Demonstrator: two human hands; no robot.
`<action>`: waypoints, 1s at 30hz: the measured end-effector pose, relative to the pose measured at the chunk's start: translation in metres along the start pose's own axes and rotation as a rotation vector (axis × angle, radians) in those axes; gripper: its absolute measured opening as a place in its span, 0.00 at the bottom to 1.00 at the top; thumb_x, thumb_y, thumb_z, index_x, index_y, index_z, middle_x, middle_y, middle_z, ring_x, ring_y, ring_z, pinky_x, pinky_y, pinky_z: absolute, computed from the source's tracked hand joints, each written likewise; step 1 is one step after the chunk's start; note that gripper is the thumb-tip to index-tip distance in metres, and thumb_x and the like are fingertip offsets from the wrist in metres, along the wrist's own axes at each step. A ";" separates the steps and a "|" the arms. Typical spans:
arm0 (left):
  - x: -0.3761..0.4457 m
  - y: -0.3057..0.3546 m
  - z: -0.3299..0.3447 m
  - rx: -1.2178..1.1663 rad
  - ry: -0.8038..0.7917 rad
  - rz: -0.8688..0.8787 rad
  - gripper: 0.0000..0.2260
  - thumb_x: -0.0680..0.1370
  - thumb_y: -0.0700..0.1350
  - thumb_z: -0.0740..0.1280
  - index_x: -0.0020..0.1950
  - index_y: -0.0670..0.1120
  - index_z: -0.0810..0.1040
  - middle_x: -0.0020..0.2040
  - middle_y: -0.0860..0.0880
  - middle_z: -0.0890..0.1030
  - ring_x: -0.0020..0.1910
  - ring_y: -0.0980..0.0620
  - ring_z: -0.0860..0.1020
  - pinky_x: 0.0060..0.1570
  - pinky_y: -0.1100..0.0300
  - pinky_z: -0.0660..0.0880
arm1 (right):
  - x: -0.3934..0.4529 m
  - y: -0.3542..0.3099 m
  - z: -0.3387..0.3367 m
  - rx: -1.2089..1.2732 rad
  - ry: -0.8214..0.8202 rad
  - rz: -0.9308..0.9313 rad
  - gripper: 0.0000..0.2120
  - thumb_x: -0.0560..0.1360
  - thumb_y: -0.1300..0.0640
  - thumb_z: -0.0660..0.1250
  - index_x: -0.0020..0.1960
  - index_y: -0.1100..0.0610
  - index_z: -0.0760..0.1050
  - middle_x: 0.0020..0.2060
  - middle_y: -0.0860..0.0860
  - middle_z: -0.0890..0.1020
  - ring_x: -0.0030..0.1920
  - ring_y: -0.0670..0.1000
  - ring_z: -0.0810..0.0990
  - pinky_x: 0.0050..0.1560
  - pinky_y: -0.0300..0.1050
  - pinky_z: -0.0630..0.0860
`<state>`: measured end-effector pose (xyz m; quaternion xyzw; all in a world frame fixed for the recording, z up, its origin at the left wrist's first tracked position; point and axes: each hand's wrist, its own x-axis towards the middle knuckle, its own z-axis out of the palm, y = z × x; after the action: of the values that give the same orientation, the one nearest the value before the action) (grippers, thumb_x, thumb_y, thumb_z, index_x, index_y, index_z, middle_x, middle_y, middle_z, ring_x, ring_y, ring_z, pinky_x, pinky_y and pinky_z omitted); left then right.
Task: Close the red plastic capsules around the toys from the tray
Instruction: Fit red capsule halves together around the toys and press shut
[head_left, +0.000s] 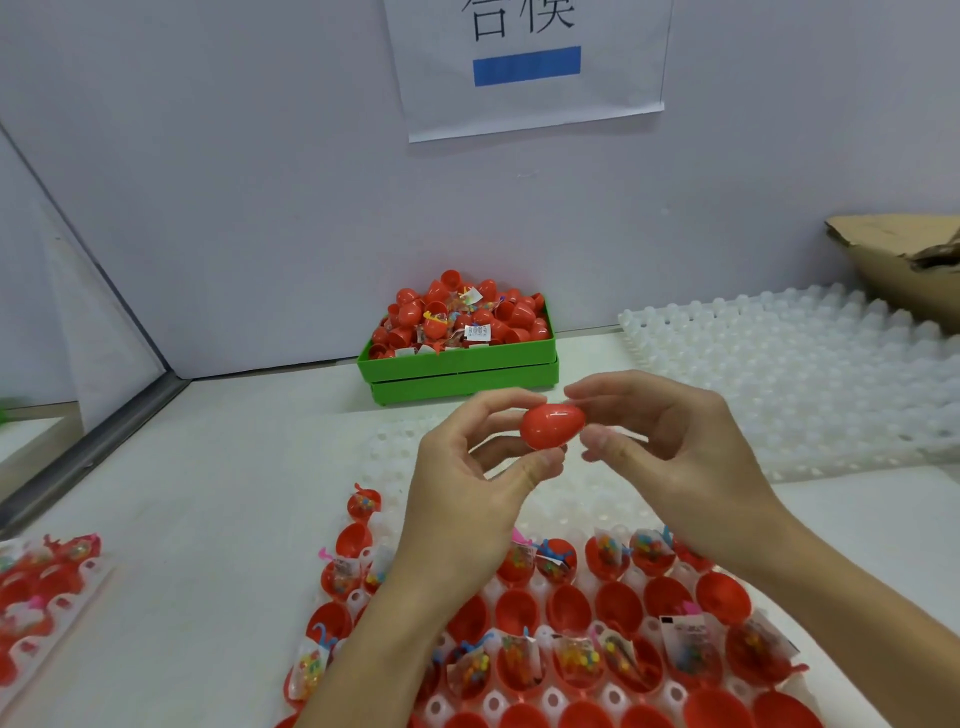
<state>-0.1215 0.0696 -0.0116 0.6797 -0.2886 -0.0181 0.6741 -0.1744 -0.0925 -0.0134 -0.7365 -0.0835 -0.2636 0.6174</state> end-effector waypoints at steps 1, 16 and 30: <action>0.000 0.001 0.000 0.030 0.008 0.018 0.16 0.71 0.32 0.75 0.53 0.50 0.82 0.47 0.53 0.85 0.46 0.53 0.84 0.45 0.65 0.79 | 0.001 0.000 0.000 0.004 0.002 0.018 0.09 0.72 0.60 0.72 0.52 0.55 0.82 0.45 0.51 0.87 0.46 0.50 0.86 0.44 0.45 0.83; -0.003 0.000 0.008 0.066 0.137 -0.005 0.14 0.67 0.31 0.76 0.44 0.50 0.85 0.38 0.55 0.86 0.39 0.59 0.85 0.41 0.71 0.78 | 0.001 0.000 0.003 -0.002 0.095 0.001 0.17 0.64 0.75 0.75 0.37 0.53 0.83 0.34 0.48 0.86 0.37 0.46 0.85 0.42 0.36 0.81; -0.004 0.007 0.004 0.427 0.179 0.275 0.19 0.69 0.36 0.78 0.54 0.52 0.80 0.48 0.57 0.82 0.50 0.55 0.80 0.45 0.67 0.78 | -0.002 0.000 0.011 0.037 -0.032 0.151 0.13 0.72 0.55 0.72 0.57 0.54 0.82 0.51 0.46 0.86 0.51 0.46 0.85 0.53 0.44 0.81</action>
<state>-0.1292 0.0683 -0.0074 0.7599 -0.3149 0.1951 0.5342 -0.1728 -0.0812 -0.0152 -0.7331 -0.0425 -0.2028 0.6477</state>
